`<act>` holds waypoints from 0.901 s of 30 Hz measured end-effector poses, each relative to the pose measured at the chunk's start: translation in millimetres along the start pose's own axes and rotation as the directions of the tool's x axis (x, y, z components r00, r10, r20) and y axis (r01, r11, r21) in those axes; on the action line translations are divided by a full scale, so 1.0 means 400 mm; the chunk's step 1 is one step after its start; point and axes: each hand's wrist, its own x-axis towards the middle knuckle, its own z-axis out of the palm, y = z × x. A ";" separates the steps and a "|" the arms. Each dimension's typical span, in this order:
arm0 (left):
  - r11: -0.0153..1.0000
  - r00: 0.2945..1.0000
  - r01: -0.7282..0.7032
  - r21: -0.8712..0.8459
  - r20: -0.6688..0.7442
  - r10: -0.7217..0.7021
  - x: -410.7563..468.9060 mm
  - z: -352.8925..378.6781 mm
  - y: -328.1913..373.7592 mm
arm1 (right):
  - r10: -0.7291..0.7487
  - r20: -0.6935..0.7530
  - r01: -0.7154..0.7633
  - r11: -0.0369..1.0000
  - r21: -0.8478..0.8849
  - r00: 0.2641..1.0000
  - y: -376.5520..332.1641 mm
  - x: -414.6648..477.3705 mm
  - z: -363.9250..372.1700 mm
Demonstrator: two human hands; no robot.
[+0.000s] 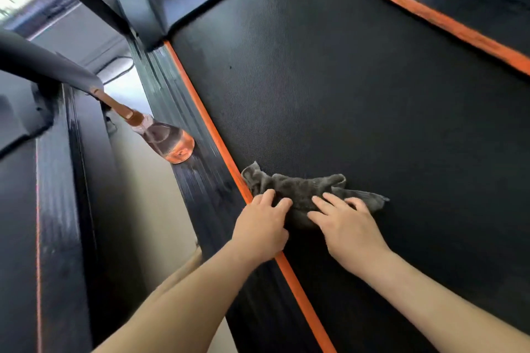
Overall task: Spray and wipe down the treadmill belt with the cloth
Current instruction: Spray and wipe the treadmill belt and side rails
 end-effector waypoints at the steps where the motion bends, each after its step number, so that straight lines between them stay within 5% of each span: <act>1: 0.999 0.999 -0.030 -0.024 -0.021 0.029 -0.005 0.006 0.007 | -0.029 -0.058 0.027 0.999 -0.030 0.998 0.002 -0.005 -0.002; 5: 0.945 0.993 -0.114 -0.307 0.000 0.119 0.014 -0.023 -0.005 | 0.112 0.078 -0.126 0.972 0.198 0.991 0.024 0.027 -0.057; 8: 0.776 0.989 0.009 -0.631 -0.109 -0.100 0.098 -0.110 -0.046 | 0.324 0.091 -0.296 0.667 0.683 0.942 0.068 0.143 -0.130; 10: 0.694 0.988 0.016 -0.720 -0.093 -0.120 0.161 -0.193 -0.090 | 0.394 0.112 -0.329 0.542 0.774 0.912 0.084 0.244 -0.180; 13: 0.806 0.991 0.066 -0.588 0.132 0.016 0.241 -0.305 -0.166 | 0.339 0.062 -0.276 0.632 0.725 0.939 0.084 0.401 -0.252; 15: 0.837 0.995 0.088 -0.541 0.008 -0.099 0.304 -0.343 -0.237 | 0.319 -0.001 -0.226 0.672 0.705 0.948 0.078 0.531 -0.284; 17: 0.760 0.900 0.140 -0.635 -0.239 -0.365 0.345 -0.361 -0.272 | 0.319 -0.109 -0.162 0.711 0.684 0.941 0.064 0.627 -0.306; 20: 0.695 0.606 0.155 -0.702 -0.488 -0.628 0.437 -0.403 -0.328 | 0.297 -0.332 -0.015 0.766 0.643 0.895 0.033 0.790 -0.338; 24: 0.618 0.285 -0.207 -0.758 -0.651 -0.703 0.579 -0.485 -0.433 | 0.272 -0.597 0.107 0.847 0.521 0.754 -0.012 0.989 -0.372; 26: 0.598 0.279 -0.169 -0.784 -0.620 -0.734 0.653 -0.496 -0.480 | 0.206 -0.591 0.081 0.903 0.422 0.780 -0.014 1.086 -0.369; 27: 0.599 0.351 -0.098 -0.795 -0.591 -0.726 0.668 -0.485 -0.485 | 0.154 -0.504 0.038 0.936 0.350 0.850 -0.010 1.100 -0.359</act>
